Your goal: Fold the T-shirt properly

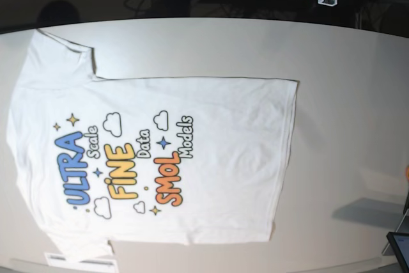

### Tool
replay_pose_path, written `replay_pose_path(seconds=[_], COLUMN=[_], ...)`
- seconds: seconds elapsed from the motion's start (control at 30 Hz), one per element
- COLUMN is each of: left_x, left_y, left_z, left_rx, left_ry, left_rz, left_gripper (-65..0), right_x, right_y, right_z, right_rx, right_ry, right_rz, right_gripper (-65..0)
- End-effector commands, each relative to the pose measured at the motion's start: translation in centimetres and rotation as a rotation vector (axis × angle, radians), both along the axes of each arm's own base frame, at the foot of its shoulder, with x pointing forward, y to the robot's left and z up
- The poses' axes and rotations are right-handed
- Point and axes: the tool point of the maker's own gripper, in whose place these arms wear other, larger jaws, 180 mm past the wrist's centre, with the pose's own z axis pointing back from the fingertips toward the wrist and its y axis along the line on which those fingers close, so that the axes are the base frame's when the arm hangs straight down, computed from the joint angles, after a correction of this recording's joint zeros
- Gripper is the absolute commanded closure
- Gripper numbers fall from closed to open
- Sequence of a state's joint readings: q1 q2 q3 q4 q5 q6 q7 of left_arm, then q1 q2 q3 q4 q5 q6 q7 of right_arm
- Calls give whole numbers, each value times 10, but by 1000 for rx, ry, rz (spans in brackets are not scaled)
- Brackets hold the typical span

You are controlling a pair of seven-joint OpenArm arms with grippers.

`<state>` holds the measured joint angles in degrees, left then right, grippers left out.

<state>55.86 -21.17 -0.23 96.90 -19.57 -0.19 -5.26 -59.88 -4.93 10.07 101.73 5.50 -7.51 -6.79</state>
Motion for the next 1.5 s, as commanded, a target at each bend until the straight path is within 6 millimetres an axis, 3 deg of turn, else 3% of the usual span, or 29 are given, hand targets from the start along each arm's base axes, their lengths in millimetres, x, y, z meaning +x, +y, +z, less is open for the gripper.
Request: replay_pose_path(seconds=[0.0, 0.1, 0.2, 0.43, 0.57, 0.63, 0.8, 0.93, 1.0, 1.07, 1.17, 1.33, 1.47], left_x=[2, 21, 41, 78, 86, 87, 89, 96, 98, 99, 104, 104, 104], left_y=[4, 10, 21, 54, 65, 67, 67, 68, 68, 68, 67, 68, 68], left_z=[13, 44, 71, 106, 98, 93, 93, 95, 96, 97, 99, 100, 99], left_rx=[14, 41, 81, 168, 181, 180, 175, 171, 176, 174, 170, 171, 172], left_ry=[-29, -118, -198, -331, -271, -241, -241, -260, -267, -270, -285, -287, -284], left_rz=[-1, 2, 8, 58, 102, 115, 117, 124, 121, 121, 124, 125, 126], left_gripper=[0, 0, 0, 0, -2, -3, -3, -2, 0, 0, 0, 0, 0], right_x=[2, 17, 43, 117, 142, 150, 156, 155, 154, 154, 151, 142, 145], right_y=[-15, -43, -52, -7, 15, 18, -2, -16, -33, -55, -82, -116, -121], right_z=[15, 40, 61, 76, 84, 87, 101, 118, 131, 147, 149, 107, 94], right_rx=[-40, -95, -124, 36, 104, 136, 250, 392, 443, 460, 461, 445, 388], right_ry=[-28, -106, -193, -379, -450, -467, -560, -586, -604, -647, -632, -455, -387], right_rz=[-18, -69, -61, 151, 245, 246, 127, 156, 158, 117, 51, -72, -85], right_gripper=[-1, -1, -1, -10, -16, -58, -229, -363, -422, -427, -427, -427, -427])
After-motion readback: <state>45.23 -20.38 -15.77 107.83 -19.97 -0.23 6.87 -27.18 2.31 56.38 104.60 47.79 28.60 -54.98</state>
